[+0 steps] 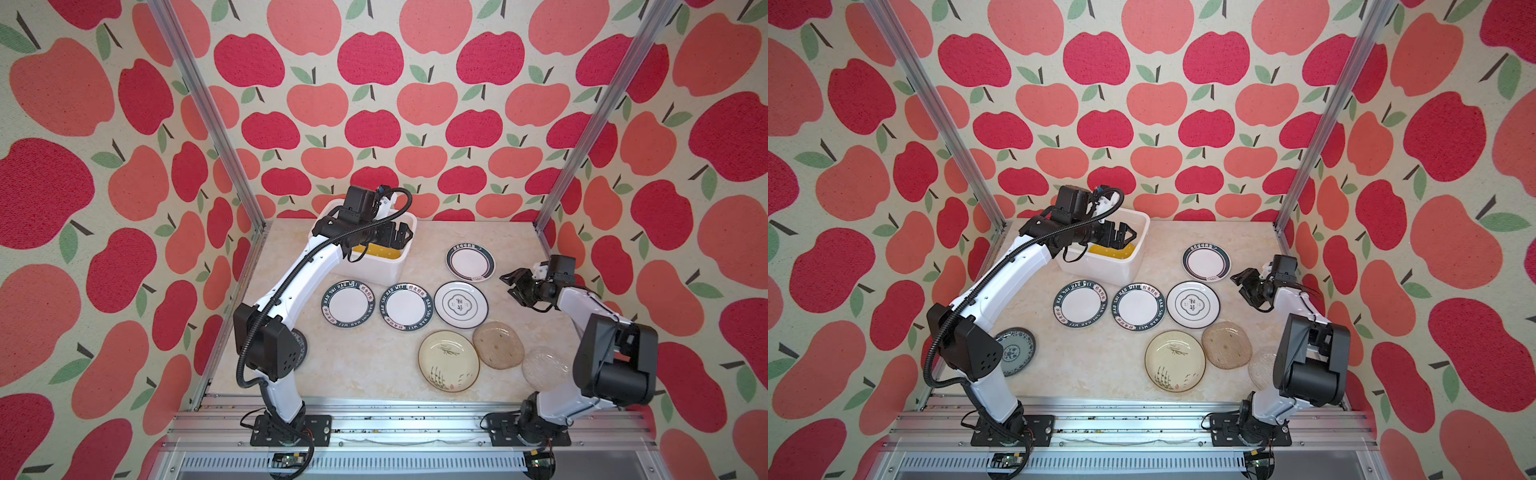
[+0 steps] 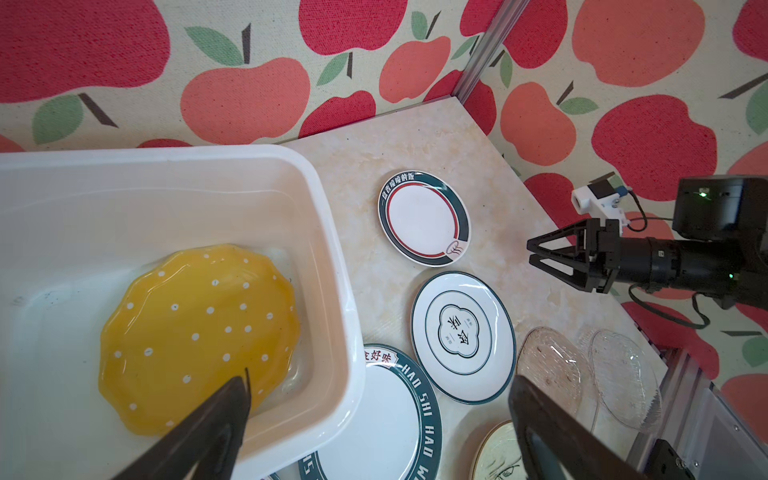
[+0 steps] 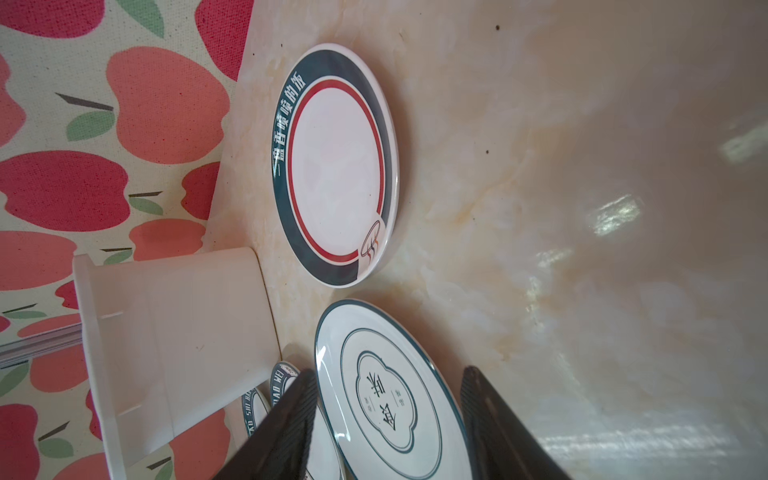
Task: Place the plates into the plastic bin on the countertop
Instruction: 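Raise the left gripper from the bin while the right gripper grips the red-ringed plate's rim, then lift the red-ringed plate with the right gripper toward the left gripper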
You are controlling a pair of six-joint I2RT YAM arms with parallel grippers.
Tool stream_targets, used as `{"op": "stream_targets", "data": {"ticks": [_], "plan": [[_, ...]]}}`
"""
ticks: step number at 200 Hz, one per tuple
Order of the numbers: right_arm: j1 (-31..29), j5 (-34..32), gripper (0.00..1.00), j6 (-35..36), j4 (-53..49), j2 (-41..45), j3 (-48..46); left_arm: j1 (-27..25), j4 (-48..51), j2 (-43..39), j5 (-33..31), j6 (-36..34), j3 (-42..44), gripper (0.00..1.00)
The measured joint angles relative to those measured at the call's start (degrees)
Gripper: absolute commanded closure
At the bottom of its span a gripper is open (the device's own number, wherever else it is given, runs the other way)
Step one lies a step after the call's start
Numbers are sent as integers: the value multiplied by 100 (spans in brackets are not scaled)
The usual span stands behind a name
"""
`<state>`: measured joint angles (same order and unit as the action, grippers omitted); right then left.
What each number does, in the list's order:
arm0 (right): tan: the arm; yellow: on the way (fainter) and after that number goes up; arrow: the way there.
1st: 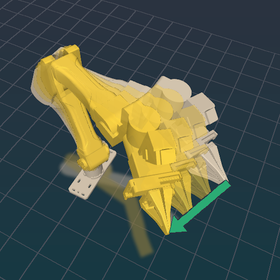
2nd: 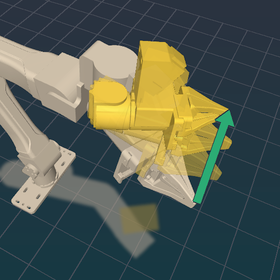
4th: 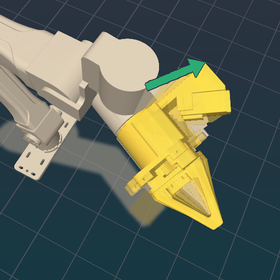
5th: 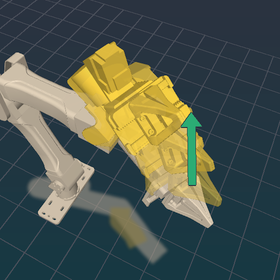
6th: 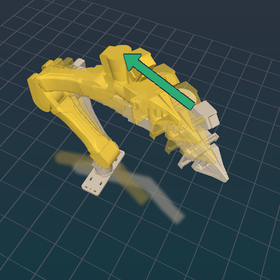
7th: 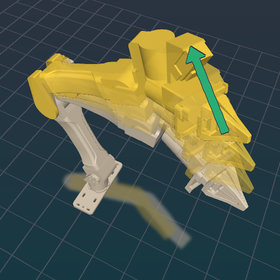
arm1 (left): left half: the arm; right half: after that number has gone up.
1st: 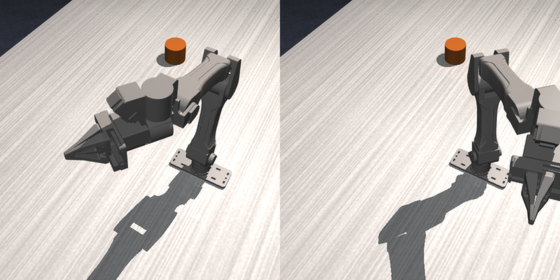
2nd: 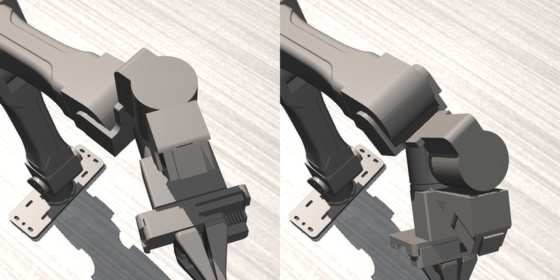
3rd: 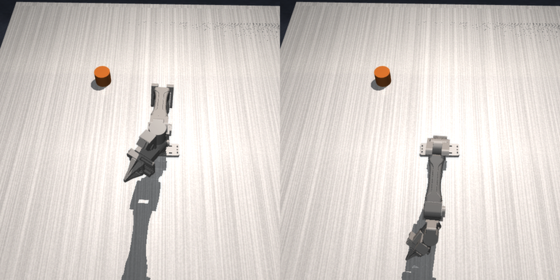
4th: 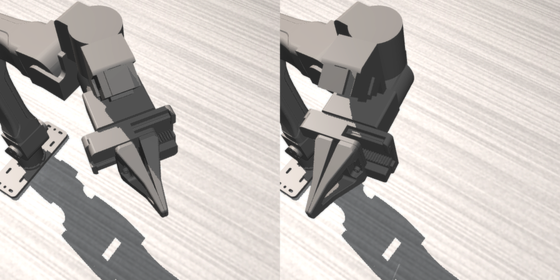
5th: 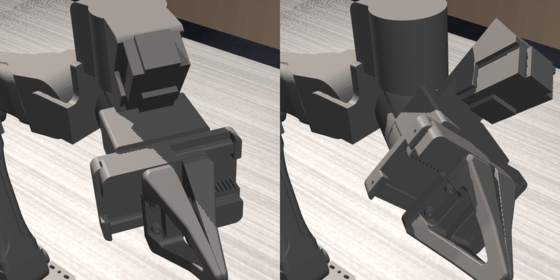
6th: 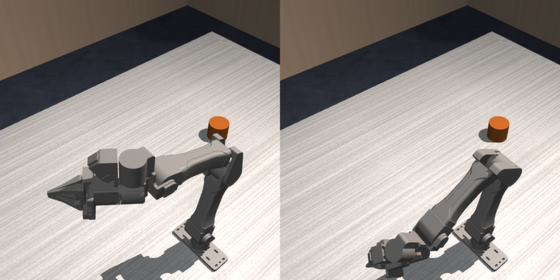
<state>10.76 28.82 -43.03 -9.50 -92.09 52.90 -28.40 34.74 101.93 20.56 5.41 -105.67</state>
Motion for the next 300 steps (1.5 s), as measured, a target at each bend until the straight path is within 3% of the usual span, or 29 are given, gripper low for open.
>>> {"op": "stream_targets", "data": {"ticks": [46,104,141,164,241,300], "plan": [[28,525,43,-201,942,-1091,2,-446,-138,-50,103,-793,22,1],[26,1191,46,-728,2542,-2033,177,-505,11,-50,267,-1279,-15,0],[-66,1353,46,-785,2837,-2420,540,-752,214,-52,483,-1788,-39,0],[-184,1351,53,-756,2835,-2581,739,-898,400,-48,501,-2017,-136,0],[-289,1263,93,-614,2636,-2822,916,-938,577,-13,409,-2288,-481,0],[-295,1113,100,-323,1871,-2339,946,-929,516,11,114,-1845,-481,1]]}}
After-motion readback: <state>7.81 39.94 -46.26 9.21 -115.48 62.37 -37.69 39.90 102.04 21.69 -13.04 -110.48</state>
